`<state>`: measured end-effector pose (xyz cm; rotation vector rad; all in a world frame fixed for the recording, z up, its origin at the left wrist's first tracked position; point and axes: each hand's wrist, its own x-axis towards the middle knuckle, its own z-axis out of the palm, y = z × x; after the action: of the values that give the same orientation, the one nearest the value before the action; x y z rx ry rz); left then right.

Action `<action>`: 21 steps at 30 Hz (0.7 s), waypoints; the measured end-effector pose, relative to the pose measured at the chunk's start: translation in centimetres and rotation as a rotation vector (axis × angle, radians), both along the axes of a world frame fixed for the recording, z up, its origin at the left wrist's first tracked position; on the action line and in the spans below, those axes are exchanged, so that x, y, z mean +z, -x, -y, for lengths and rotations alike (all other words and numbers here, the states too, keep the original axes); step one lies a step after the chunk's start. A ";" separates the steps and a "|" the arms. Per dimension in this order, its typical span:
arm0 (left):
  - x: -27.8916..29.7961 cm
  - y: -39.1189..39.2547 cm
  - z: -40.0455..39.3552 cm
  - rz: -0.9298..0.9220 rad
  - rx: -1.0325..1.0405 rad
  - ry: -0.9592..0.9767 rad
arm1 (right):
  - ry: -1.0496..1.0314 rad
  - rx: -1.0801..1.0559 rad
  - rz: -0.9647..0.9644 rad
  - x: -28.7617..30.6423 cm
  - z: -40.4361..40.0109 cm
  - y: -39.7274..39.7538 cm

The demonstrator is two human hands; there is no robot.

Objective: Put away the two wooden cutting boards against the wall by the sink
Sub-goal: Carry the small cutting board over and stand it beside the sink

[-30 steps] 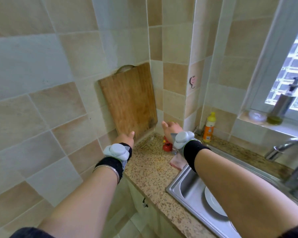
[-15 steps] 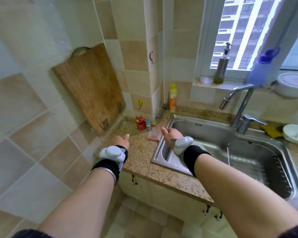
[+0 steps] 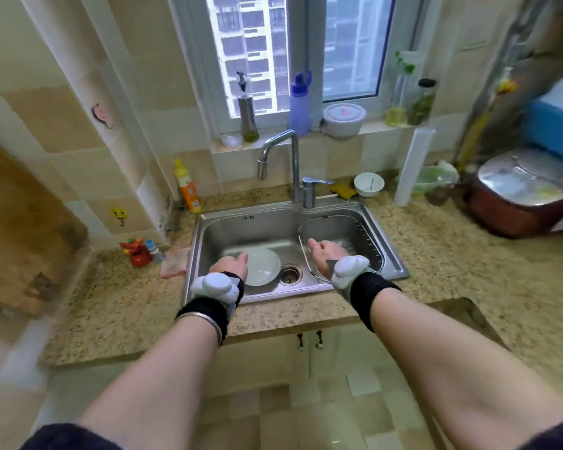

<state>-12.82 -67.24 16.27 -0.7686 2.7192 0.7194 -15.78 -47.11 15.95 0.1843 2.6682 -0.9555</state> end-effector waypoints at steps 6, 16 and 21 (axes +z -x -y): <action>-1.1 0.4 -15.1 0.041 -0.237 0.000 | 0.002 -0.234 0.051 -0.5 -14.8 -5.2; -1.3 -5.5 -37.9 0.026 -0.591 -0.175 | 0.037 -0.645 0.163 -0.4 -35.8 -16.9; -0.8 -8.3 -44.4 0.073 -0.691 -0.072 | 0.071 -0.711 0.161 0.0 -41.2 -21.1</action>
<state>-4.54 -22.80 15.47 0.1721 2.6028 0.5920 5.32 -5.96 15.95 1.1935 2.4287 -1.1524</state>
